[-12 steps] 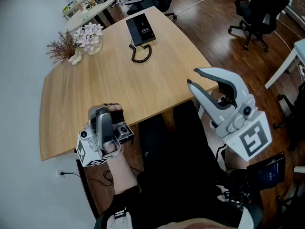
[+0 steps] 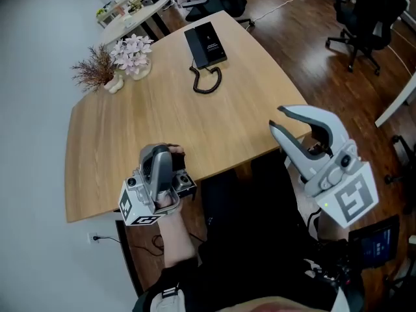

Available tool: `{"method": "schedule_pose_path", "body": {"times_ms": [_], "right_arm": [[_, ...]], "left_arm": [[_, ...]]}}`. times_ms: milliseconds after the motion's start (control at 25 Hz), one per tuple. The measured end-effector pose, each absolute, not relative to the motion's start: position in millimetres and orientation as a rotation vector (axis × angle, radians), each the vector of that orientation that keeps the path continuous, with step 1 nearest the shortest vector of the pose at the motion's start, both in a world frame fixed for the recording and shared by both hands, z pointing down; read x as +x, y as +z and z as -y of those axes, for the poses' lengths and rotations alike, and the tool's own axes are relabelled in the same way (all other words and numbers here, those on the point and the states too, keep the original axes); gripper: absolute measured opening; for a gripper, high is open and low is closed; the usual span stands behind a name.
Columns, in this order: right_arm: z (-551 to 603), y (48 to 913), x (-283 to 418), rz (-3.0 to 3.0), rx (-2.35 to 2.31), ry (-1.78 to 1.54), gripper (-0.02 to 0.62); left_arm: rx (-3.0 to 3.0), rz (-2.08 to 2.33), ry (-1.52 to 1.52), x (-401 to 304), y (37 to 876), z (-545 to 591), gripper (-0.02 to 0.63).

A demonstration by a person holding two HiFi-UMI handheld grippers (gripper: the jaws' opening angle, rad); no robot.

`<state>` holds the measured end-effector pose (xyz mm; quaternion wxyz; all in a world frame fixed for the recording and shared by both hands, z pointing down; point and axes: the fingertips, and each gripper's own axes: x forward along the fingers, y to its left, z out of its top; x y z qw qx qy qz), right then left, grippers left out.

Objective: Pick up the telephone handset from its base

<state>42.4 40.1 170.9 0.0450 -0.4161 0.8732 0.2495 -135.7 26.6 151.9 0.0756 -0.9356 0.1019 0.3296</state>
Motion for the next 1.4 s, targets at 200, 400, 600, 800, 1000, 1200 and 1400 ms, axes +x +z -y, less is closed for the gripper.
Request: {"method": "schedule_pose_path", "body": {"times_ms": [200,400,600,800,1000,1200,1400], "right_arm": [[5.8,197.1,32.1,-2.746,-1.251,0.653,0.08],[45.9,236.3,25.0,-2.85,-1.268,0.503,0.08],[73.2,240.5,23.5,-2.857,-1.272,0.48,0.08],[95.3,229.7,27.4,-2.848,-1.265,0.505,0.08],[132.1,211.0,30.0,-2.833,-1.233,0.566,0.08],[184.5,202.3,31.4,-2.857,-1.216,0.52,0.08],[258.4,211.9,31.7,-2.863,-1.238,0.365,0.078]], "left_arm": [[-2.832,-0.375,0.97,-142.5,166.2,17.4,0.002],[-2.871,-0.503,0.987,-156.3,178.0,69.5,0.0],[-2.894,-0.618,0.934,-162.1,178.8,110.4,0.0],[-2.938,-0.697,0.834,-158.2,177.6,141.5,0.0],[-2.97,-0.875,0.834,-165.9,174.2,191.6,0.008],[-3.063,-0.898,0.771,-160.7,179.0,246.8,0.121],[-3.19,-0.91,0.597,-152.3,208.0,316.6,0.204]]}}
